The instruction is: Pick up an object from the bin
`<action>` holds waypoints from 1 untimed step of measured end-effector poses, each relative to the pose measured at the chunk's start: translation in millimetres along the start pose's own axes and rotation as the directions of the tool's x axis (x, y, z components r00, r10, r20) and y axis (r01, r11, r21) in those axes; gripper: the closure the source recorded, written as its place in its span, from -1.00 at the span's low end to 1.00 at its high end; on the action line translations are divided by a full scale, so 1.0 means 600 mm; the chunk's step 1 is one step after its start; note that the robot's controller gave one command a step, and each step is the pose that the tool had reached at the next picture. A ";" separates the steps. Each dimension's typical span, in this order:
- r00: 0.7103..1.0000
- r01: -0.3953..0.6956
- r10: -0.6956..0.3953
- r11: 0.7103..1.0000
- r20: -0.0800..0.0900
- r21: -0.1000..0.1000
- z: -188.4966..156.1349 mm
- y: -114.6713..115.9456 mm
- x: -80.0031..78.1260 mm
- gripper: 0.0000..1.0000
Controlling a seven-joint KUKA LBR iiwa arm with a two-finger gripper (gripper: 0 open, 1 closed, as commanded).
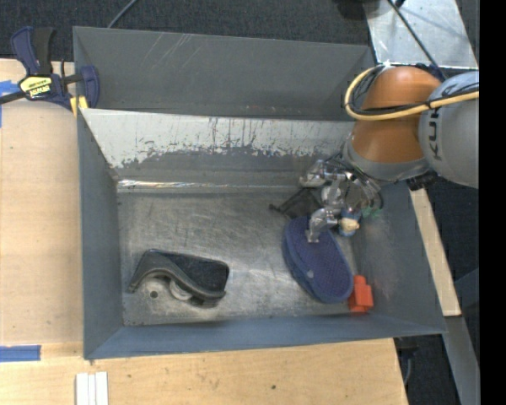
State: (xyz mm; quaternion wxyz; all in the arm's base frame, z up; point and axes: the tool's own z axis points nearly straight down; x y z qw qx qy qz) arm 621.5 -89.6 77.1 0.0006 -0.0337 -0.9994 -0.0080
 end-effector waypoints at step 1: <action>0.932 -0.362 0.362 0.932 0.013 0.012 -0.041 0.047 0.043 -1.00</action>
Offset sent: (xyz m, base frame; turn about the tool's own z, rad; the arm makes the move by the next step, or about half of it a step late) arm -0.0259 0.0295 0.0229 0.3720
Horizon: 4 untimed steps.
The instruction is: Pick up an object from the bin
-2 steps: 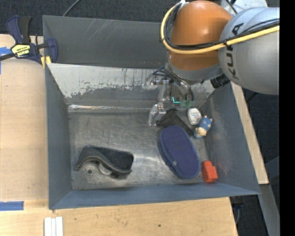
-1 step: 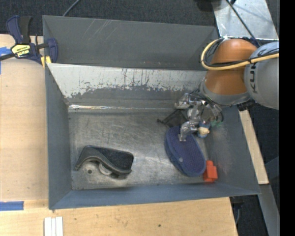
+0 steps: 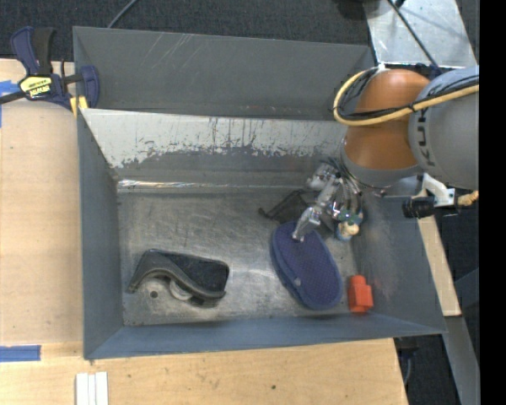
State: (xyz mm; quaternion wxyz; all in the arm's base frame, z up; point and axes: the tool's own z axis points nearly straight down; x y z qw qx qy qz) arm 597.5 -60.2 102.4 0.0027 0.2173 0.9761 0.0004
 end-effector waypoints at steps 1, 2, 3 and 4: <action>0.964 -0.267 0.267 0.964 -0.003 0.003 0.002 0.018 -0.023 -1.00; 0.845 -0.535 0.534 0.845 -0.009 -0.002 0.039 0.005 -0.004 -1.00; 0.752 -0.660 0.660 0.752 -0.005 -0.003 0.039 0.003 0.010 -1.00; 0.754 -0.657 0.656 0.754 -0.012 -0.008 0.035 0.013 0.012 1.00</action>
Offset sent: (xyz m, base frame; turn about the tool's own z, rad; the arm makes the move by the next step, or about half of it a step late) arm 0.0165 0.0049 -0.0024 0.2720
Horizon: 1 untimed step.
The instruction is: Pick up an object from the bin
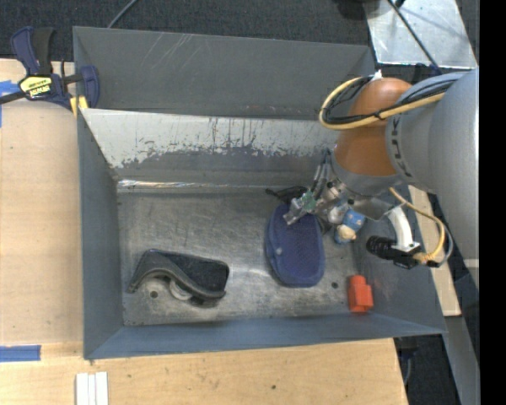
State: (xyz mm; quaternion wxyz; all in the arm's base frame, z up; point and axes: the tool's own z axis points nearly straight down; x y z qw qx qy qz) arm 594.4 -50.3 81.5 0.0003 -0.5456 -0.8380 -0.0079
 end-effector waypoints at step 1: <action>1.000 0.003 -0.003 1.000 0.014 0.004 -0.166 0.006 -0.002 1.00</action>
Offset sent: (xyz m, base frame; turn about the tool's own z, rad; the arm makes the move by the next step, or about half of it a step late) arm 0.0000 -0.0001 0.0943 0.0001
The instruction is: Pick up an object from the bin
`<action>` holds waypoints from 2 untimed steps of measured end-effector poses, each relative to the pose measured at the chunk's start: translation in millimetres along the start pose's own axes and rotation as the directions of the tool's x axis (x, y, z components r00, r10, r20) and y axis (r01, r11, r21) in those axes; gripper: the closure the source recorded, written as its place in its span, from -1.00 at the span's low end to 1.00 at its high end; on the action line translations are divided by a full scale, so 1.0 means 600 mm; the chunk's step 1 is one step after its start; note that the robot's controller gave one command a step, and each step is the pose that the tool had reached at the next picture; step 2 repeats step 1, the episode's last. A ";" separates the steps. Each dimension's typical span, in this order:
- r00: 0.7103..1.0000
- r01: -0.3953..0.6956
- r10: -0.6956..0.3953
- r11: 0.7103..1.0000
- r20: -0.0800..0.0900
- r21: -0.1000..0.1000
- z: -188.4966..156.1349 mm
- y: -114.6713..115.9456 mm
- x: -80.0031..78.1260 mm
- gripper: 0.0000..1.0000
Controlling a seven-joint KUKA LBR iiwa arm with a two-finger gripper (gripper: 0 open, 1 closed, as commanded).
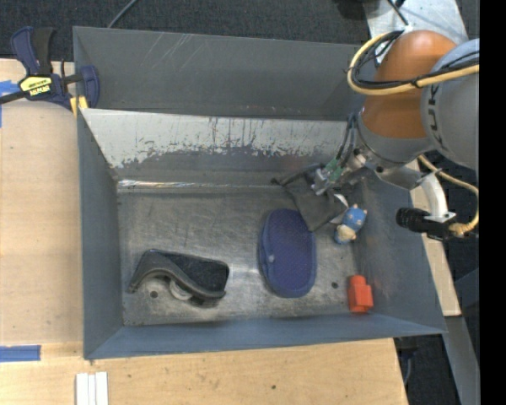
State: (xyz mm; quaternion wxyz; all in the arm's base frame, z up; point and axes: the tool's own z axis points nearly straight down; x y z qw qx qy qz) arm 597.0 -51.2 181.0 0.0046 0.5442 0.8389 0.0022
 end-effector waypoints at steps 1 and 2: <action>1.000 0.004 -0.004 1.000 -0.003 0.006 -0.011 0.001 -0.001 1.00; 1.000 0.004 -0.004 1.000 -0.003 0.006 -0.011 0.001 -0.001 1.00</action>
Offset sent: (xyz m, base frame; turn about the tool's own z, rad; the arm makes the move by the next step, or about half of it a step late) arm 0.0000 0.0002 0.0060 0.0000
